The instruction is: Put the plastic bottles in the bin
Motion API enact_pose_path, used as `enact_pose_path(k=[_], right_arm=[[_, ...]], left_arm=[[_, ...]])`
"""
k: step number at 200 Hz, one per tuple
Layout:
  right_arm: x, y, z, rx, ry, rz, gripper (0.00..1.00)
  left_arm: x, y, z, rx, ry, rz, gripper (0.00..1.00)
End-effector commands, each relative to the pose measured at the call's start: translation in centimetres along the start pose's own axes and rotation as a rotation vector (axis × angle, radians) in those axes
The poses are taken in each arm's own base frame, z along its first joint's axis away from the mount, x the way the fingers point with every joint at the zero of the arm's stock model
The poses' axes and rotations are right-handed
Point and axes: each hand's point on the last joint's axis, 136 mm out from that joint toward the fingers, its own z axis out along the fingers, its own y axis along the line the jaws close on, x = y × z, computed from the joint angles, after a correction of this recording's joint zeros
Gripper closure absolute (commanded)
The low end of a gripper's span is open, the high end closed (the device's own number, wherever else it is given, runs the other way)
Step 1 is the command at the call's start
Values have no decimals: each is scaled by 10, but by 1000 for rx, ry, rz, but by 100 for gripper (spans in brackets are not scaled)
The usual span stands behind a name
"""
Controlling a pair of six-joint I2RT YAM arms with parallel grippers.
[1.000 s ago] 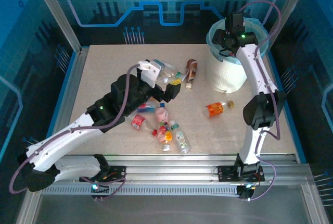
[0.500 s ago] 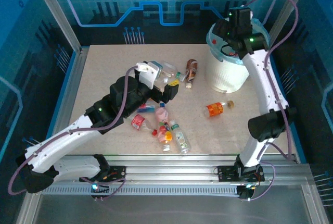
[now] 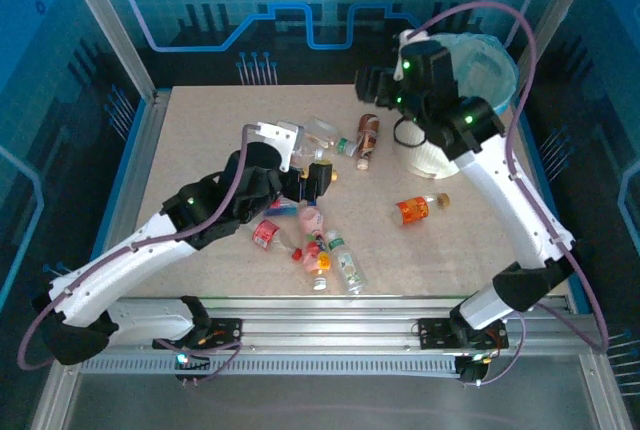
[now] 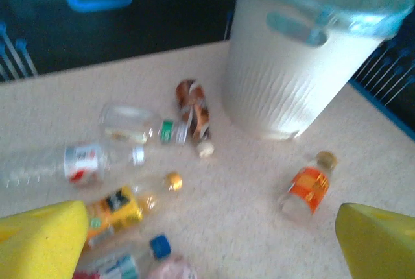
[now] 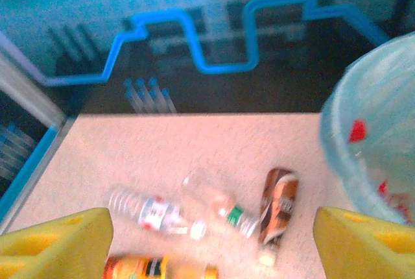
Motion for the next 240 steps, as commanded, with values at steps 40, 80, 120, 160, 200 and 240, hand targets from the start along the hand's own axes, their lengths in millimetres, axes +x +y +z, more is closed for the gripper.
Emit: enact_pose_path(k=[40,80,120,160,200,240], right_arm=[[118,17,-5,-99,249,-109,19],[174,16,-9,-127,375,-128,19],[192,12,-9,-129,409,-160,18],[184,12,-7,-135,375,-185,18],[189,12,-3,-147,390,-197,17],[200,8,-2,-146,412,-188,17]], left_arm=[[100,94,7,-258,280,-410,3],[158,137,21,-319,356,-736,2],[205,161,36,-373,432,-934,3],[234,171,47,-421,436,-1010,5],[249,167,60,-401,485,-1043,8],[265,165,64,-401,521,-1065,11]])
